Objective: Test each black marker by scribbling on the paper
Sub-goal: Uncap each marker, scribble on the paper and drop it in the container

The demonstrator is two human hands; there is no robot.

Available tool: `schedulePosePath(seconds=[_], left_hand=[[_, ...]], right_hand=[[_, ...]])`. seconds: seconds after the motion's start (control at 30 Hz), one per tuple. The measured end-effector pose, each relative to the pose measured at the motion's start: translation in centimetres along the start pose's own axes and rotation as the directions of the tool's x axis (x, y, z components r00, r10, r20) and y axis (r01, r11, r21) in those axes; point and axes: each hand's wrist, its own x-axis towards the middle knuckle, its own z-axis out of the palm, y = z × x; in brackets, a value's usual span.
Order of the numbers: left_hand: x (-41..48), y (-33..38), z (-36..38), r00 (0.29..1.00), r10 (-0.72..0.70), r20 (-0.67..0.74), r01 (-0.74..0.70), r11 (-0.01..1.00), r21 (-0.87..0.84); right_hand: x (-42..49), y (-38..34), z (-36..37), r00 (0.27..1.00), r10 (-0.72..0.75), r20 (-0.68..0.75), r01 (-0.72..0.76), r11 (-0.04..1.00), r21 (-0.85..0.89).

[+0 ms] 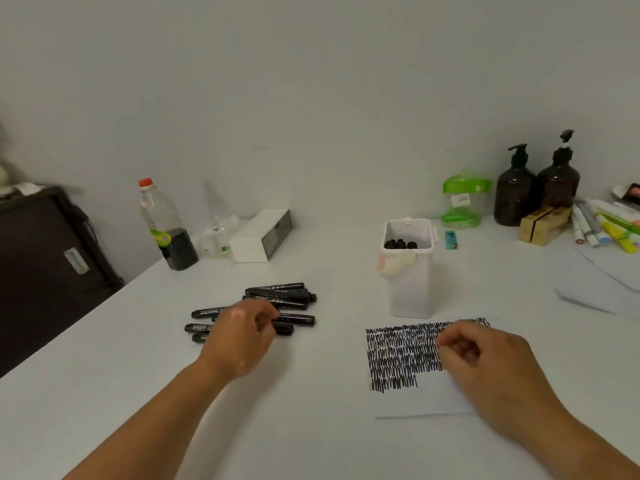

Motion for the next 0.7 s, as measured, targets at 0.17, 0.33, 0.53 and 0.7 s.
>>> schedulePosePath(seconds=[0.17,0.33,0.53,0.7], left_hand=[[-1.1,-4.6,-1.9,0.999,-0.023,0.036,0.011,0.952,0.306],[-1.6,-5.2,-1.9,0.994,0.017,0.11,-0.058,0.922,0.383],[-1.8,-4.5,-1.4,0.99,0.083,0.11,-0.117,0.928,0.355],[-2.2,-3.3,-1.2,0.976,0.167,0.142,-0.2,0.942,0.269]], right_hand=[[0.0,-0.5,0.0,1.0,-0.007,0.01,0.007,1.0,0.008],[-0.1,-0.5,-0.1,1.0,-0.007,0.021,0.007,1.0,0.02],[-0.1,-0.4,-0.3,0.999,0.013,0.047,-0.015,1.0,0.028],[-0.1,-0.4,-0.3,0.998,0.013,0.056,-0.014,1.0,0.018]])
